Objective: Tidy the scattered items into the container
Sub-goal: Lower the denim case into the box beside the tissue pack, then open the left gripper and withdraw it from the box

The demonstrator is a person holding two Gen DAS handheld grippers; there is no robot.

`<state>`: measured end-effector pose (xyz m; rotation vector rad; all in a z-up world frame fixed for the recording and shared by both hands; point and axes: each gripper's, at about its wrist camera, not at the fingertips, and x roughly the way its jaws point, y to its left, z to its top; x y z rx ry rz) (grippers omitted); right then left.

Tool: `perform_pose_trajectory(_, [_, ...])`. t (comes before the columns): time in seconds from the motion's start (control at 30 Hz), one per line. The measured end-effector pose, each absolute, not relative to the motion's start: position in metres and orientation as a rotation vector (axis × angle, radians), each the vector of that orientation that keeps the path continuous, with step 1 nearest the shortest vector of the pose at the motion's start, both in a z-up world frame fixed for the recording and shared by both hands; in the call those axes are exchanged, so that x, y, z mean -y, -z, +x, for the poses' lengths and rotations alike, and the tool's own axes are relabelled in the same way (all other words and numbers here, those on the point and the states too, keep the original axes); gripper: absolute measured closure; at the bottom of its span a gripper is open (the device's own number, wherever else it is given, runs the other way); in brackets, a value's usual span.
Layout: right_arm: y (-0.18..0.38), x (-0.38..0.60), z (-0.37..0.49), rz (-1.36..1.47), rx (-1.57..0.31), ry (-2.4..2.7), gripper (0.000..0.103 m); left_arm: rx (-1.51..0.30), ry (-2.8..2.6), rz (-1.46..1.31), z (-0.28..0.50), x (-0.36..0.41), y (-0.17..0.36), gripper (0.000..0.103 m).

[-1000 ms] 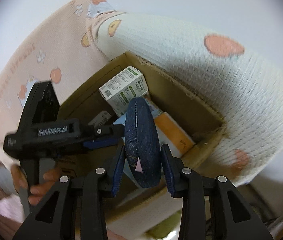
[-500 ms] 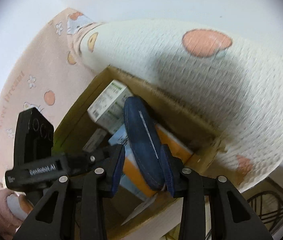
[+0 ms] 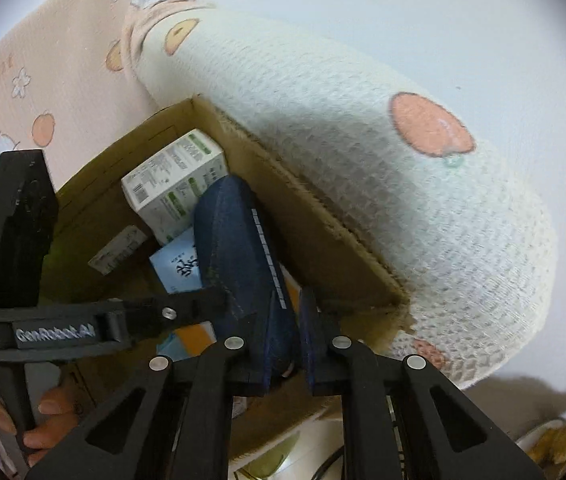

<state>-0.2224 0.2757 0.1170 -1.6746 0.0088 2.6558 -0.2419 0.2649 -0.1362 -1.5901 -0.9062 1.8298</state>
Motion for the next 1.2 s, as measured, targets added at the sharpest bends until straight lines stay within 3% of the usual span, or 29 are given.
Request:
perform_pose_trajectory(0.13, [-0.111, -0.272, -0.231, -1.695, 0.065, -2.602, 0.093, 0.933, -1.816, -1.607, -0.246, -0.269, 0.144, 0.049])
perform_pose_trajectory(0.3, [-0.106, -0.283, -0.239, -1.739, -0.016, -2.562, 0.093, 1.003, -1.772, -1.622, -0.253, -0.273, 0.152, 0.053])
perform_pose_trajectory(0.67, [-0.111, -0.289, -0.241, -1.728, -0.006, -2.560, 0.093, 1.090, -1.753, -1.611, -0.264, -0.281, 0.156, 0.059])
perform_pose_trajectory(0.73, [-0.112, -0.290, -0.240, -1.722, 0.013, -2.560, 0.093, 1.070, -1.767, -1.618, -0.267, -0.285, 0.156, 0.068])
perform_pose_trajectory(0.97, [-0.094, -0.292, -0.243, -1.798, -0.003, -2.505, 0.093, 1.014, -1.834, -1.623, -0.274, -0.288, 0.151, 0.069])
perform_pose_trajectory(1.2, [-0.088, -0.288, -0.246, -1.796, 0.098, -2.497, 0.093, 0.997, -1.895, -1.620, -0.286, -0.285, 0.152, 0.069])
